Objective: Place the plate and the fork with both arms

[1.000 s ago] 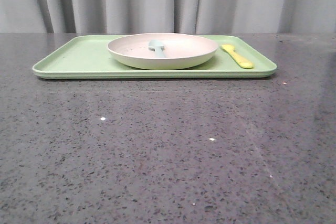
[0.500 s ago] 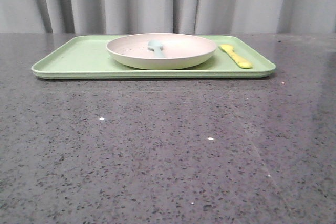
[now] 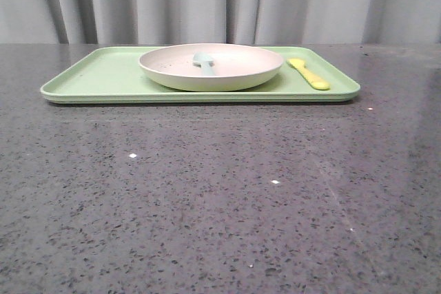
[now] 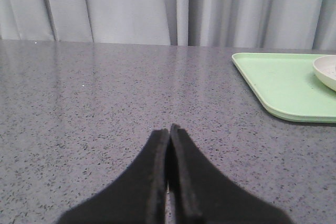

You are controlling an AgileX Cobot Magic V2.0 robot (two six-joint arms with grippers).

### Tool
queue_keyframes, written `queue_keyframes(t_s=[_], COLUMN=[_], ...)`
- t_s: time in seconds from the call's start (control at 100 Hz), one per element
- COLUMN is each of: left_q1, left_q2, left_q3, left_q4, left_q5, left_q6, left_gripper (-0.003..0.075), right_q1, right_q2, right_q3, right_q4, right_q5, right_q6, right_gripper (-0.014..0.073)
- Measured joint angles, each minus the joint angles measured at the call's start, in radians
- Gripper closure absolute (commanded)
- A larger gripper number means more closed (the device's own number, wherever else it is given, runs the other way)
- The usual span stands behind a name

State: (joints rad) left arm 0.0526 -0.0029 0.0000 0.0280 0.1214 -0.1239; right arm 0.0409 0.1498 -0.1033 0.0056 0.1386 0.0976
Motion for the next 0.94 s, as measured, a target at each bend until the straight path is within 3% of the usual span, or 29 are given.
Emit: queue_keyframes(t_s=[0.22,0.94], left_q1=[0.000,0.000], left_q2=[0.000,0.000], left_q3=[0.000,0.000], left_q4=[0.000,0.000], left_q5=[0.000,0.000], left_q6=[0.000,0.002], left_gripper=[0.0741,0.0741], right_q1=[-0.011,-0.012], right_q2=[-0.140,-0.157], right_q3=[0.123,0.130], right_q4=[0.002,0.002], right_q5=[-0.002,0.026], right_q6=[0.018,0.038], right_gripper=[0.0660,0.0660])
